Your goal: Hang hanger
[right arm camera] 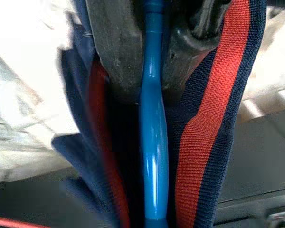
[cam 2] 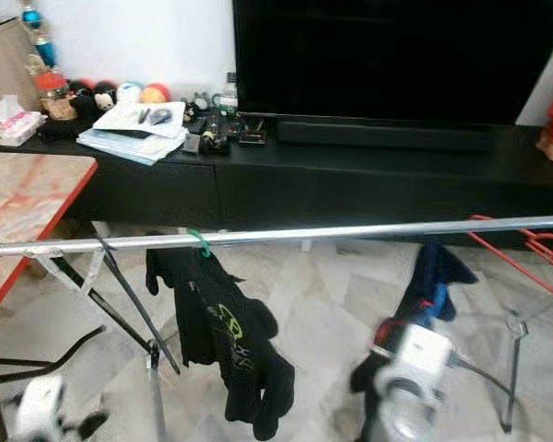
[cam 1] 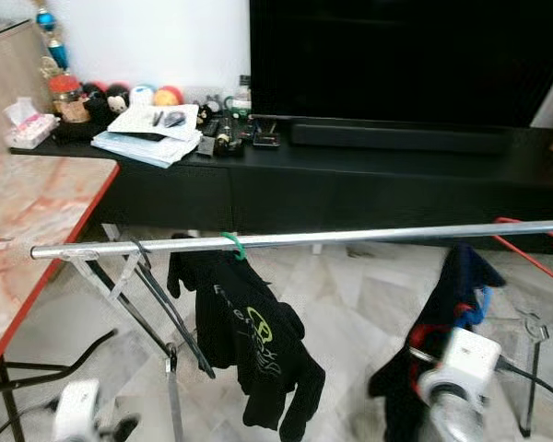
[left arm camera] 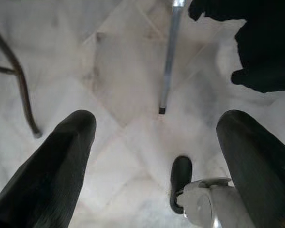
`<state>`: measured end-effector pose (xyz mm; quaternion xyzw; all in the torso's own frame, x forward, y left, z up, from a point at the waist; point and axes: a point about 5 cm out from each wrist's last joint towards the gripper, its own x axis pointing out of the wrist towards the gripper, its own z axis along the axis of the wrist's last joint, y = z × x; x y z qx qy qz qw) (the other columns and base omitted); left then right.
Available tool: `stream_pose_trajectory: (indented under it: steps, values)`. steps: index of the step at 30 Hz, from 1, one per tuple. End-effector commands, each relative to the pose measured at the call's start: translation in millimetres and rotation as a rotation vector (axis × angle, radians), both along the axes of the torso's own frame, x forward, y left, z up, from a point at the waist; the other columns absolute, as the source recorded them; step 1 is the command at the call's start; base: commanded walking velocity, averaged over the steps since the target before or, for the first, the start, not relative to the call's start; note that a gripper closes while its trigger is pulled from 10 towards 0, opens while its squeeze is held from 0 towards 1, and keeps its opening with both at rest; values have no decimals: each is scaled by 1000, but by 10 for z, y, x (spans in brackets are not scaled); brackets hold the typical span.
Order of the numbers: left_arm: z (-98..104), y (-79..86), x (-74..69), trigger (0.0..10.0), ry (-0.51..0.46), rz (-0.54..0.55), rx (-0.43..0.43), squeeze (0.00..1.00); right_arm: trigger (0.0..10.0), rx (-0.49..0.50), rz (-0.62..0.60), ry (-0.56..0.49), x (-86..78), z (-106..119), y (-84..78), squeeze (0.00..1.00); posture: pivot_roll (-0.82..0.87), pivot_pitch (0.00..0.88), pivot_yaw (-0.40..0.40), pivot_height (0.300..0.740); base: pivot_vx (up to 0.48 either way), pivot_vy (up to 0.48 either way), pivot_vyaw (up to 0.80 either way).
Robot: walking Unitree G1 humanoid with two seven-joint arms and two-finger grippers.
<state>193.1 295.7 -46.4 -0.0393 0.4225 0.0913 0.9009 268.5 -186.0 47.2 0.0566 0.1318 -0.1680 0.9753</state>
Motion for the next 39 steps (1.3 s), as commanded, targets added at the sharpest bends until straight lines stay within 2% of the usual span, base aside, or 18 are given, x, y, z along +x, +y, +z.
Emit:
stream_pose_trajectory:
  steps: [1,9,20,32,39]
  values:
    - [23,5,37,10000,-8,1,-3,0,10000,-29,-13,-5,-7,10,-56,0,42,48,40,740,0,0,0]
    - [43,54,31,10000,-11,10,3,0,10000,-31,-13,-8,10,7,-36,0,51,59,56,740,0,0,0]
    - [50,82,18,10000,-2,-2,7,0,10000,-51,-52,-23,-2,42,-146,0,37,61,72,740,-285,0,0]
    - [32,67,-4,10000,2,-4,-2,0,10000,-47,-60,-24,-19,46,-148,0,15,57,71,740,-320,0,0]
    - [6,30,-20,10000,1,-2,-14,0,10000,-63,-60,-23,-20,63,-211,0,15,49,54,740,-329,0,0]
